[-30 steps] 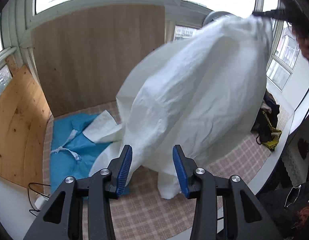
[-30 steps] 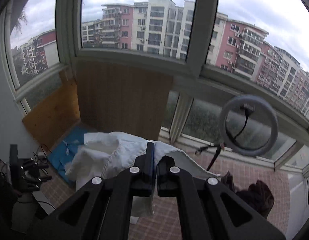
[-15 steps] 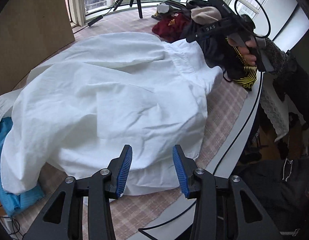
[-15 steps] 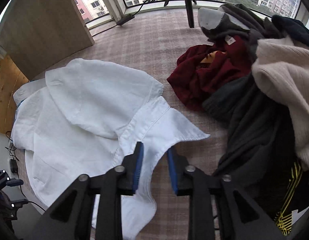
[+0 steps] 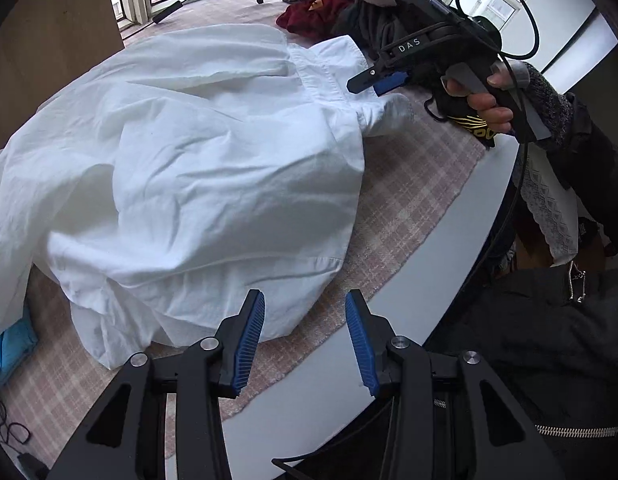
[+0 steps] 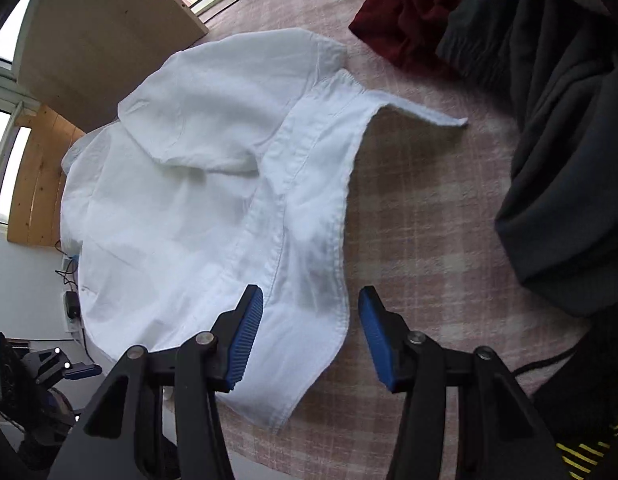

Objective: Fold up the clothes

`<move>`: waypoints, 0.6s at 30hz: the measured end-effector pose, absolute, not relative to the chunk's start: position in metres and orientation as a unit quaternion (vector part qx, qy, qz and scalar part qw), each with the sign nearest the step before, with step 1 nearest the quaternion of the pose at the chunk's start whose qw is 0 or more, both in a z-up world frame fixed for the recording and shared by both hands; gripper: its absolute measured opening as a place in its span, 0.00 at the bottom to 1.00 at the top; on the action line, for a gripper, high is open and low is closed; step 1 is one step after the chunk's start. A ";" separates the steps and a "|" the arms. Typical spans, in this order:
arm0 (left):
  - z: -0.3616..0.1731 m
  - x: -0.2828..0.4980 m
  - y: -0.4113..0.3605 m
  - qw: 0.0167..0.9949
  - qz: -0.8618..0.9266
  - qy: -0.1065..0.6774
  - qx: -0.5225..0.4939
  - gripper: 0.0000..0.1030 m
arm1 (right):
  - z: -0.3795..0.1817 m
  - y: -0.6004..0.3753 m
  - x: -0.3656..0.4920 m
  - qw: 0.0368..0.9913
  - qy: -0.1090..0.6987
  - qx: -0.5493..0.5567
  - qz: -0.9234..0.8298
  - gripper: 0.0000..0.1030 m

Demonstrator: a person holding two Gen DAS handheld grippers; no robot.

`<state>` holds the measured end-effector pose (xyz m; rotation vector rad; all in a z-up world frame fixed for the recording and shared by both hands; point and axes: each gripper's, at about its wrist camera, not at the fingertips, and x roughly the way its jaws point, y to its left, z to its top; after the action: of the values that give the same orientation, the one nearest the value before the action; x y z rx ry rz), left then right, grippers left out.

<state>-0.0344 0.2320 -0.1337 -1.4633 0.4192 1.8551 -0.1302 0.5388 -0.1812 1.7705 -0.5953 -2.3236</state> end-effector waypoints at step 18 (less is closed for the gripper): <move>-0.181 -0.014 0.276 0.315 0.764 0.199 -0.526 0.39 | -0.085 0.527 -0.150 0.155 -0.207 0.487 -0.834 0.04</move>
<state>-0.0145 0.2761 -0.1813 -1.3866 0.5241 2.0136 -0.1500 0.5269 -0.0852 1.3960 -0.5938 -2.3889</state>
